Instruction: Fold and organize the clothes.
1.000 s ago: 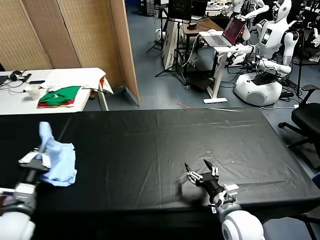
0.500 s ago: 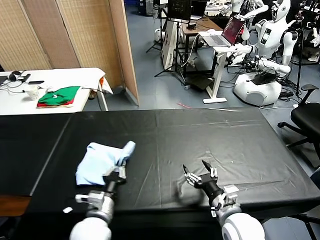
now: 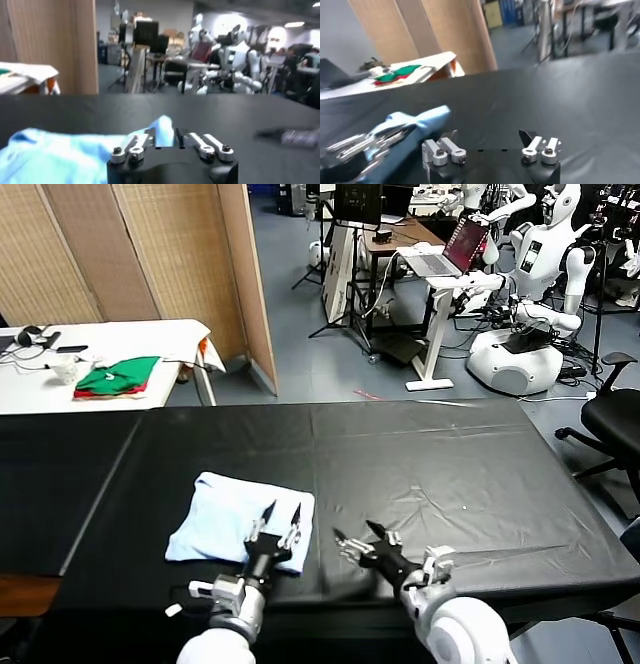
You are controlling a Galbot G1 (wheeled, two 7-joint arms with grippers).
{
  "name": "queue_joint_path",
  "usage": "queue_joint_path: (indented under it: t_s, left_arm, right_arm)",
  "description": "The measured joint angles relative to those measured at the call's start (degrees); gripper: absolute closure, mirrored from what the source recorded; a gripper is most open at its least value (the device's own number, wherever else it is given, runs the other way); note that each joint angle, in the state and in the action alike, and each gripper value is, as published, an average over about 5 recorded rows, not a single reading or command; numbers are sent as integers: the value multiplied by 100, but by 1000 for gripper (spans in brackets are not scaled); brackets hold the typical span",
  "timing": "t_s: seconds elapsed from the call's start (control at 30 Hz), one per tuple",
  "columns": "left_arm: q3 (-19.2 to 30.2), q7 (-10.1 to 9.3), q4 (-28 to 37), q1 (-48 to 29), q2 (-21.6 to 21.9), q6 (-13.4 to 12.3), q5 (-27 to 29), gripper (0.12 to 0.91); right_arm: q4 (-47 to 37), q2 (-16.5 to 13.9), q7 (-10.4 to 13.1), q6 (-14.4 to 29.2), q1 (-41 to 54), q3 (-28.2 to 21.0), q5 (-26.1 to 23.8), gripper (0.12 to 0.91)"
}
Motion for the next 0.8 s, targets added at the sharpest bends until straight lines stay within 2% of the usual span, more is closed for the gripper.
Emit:
queue_joint_path:
  t_s: [0.1,0.17,0.4,0.5,0.63,0.8]
  left_arm:
    - [-163,-69,-175,92,94,-162,120,226]
    - [-299,-121,-281,162,175,-236,149,156]
    - [-760,-247,-432,371,327,-337,241,124]
    - [-889,-294,-421,426,318,-377,299,123]
    - [-1023,-304,-408,507,300,-444,360,123]
    - [-1133,-305,-393,577,254,-472,371,123]
  right_arm:
    - [-236,72,0,23,230,-291,10,118]
    - [-413,133,5,44,373,-467,-1,118]
    - [-973,329,124,113,700,-843,-33,119]
    - [-1155,366,67,215,760,-910,-78,159]
    - [-1307,383,-65,353,786,-955,-222,350]
    - [-1286,381,-113,353,734,-873,-294,671]
